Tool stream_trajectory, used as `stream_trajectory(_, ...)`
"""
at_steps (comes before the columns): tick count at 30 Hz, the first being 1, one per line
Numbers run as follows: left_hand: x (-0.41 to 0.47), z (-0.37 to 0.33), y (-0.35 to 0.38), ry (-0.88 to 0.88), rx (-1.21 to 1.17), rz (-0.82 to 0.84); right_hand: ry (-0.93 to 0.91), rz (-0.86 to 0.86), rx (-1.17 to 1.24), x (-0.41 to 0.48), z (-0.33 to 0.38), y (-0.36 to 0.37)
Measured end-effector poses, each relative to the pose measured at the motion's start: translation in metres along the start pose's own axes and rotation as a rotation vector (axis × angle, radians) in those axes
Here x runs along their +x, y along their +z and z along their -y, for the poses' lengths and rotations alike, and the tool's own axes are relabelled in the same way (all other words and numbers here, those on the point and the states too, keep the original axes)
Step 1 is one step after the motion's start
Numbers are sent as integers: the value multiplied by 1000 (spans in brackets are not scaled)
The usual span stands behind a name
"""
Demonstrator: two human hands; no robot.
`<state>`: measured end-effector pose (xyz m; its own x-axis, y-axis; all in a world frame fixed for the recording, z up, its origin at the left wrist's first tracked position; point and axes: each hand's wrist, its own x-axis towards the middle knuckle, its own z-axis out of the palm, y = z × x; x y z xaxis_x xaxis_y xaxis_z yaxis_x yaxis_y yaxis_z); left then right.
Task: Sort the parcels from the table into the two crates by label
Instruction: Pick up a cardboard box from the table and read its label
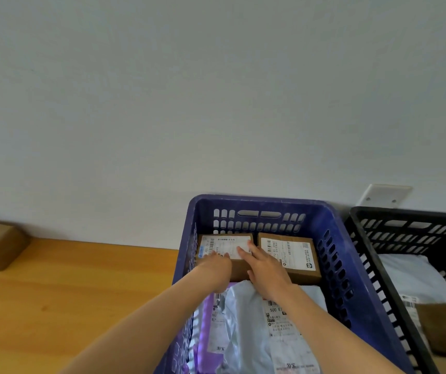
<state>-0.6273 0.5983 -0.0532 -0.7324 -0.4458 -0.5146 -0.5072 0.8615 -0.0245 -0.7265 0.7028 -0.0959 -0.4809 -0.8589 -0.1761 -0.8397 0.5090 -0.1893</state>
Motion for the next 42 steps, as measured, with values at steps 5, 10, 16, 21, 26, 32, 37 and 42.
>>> stream_trajectory(5, -4, 0, -8, 38, -39, -110, 55, -6, 75, -15, 0, -7)
stream_trajectory(10, -21, 3, -12, 82, -18, -173, 125, -55, 176, -39, -3, -23)
stream_trajectory(16, -51, 5, -15, 96, -18, -372, 154, -146, 248, -68, 8, -45)
stream_trajectory(21, -98, 19, -20, 109, -105, -555, 103, -221, 300, -95, 30, -57)
stream_trajectory(26, -154, 39, -3, 65, -214, -610, 49, -320, 385, -125, 64, -52)
stream_trajectory(32, -230, 61, 41, -14, -293, -580, -65, -396, 457, -164, 121, -30)
stream_trajectory(37, -281, 96, 81, -144, -316, -531, -170, -382, 500, -189, 170, -5)
stream_trajectory(42, -319, 138, 106, -266, -379, -509, -246, -366, 472, -190, 216, 0)
